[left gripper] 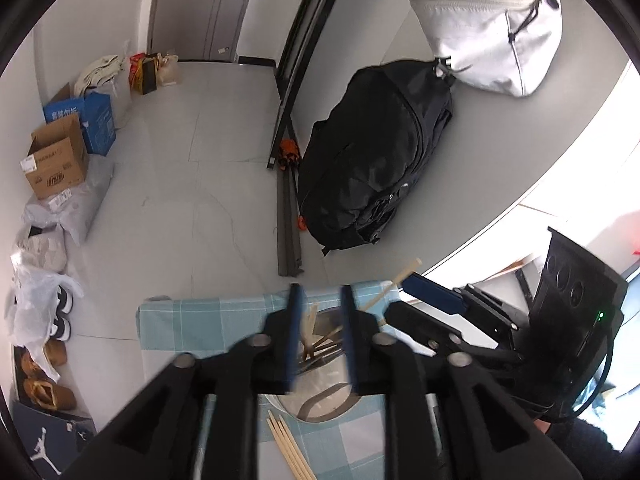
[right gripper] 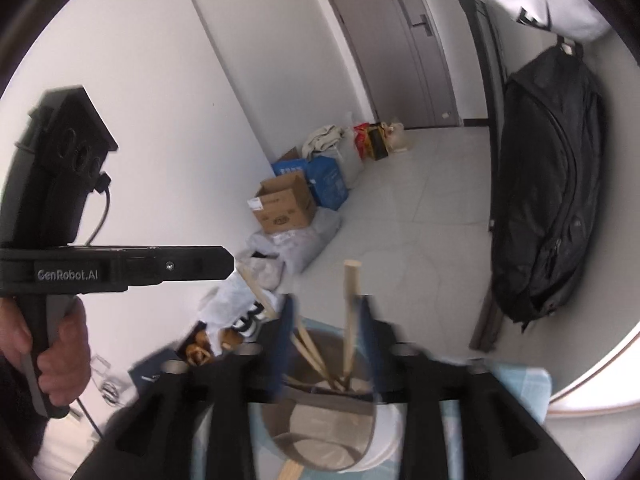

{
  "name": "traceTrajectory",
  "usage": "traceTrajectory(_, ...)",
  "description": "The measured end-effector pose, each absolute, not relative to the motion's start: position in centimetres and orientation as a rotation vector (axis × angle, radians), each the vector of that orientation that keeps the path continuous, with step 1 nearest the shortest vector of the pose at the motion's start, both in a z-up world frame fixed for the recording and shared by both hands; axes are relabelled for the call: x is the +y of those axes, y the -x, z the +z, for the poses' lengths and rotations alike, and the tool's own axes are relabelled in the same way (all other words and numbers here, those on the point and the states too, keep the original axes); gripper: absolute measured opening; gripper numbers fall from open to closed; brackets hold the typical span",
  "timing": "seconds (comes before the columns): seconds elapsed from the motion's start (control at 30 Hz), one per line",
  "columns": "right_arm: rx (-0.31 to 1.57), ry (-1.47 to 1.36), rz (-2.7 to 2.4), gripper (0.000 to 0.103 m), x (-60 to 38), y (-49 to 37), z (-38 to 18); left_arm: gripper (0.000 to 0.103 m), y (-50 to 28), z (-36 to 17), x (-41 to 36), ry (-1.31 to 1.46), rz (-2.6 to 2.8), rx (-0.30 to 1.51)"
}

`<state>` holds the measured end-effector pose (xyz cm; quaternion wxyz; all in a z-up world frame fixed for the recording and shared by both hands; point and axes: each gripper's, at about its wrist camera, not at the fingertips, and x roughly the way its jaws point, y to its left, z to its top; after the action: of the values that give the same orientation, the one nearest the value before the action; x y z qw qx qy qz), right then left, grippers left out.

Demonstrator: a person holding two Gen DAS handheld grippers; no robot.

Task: Organize utensils
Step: 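Lower both chopsticks into the holder and open both grippers, then withdraw both open grippers from the holder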

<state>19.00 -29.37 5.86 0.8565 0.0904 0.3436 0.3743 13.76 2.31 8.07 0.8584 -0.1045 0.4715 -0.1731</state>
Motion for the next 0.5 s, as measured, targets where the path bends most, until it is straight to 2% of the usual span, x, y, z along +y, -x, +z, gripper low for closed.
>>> traceTrajectory(0.03,0.711,-0.197,0.793,0.046,-29.7,-18.6,6.1,0.024,-13.6,8.0,2.4,0.219,-0.362,0.98)
traceTrajectory(0.2,0.69,-0.216,0.765,0.052,-30.4,-17.2,6.7,0.027,-12.7,8.0,2.6,0.218,-0.319,0.966)
traceTrajectory(0.33,0.666,-0.228,0.747,0.059,-31.4,-15.7,7.3,0.044,-11.7,8.1,3.1,0.245,-0.283,0.948)
traceTrajectory(0.5,0.644,-0.238,0.726,0.069,-32.2,-14.1,7.6,0.045,-9.9,8.0,3.2,0.243,-0.234,0.916)
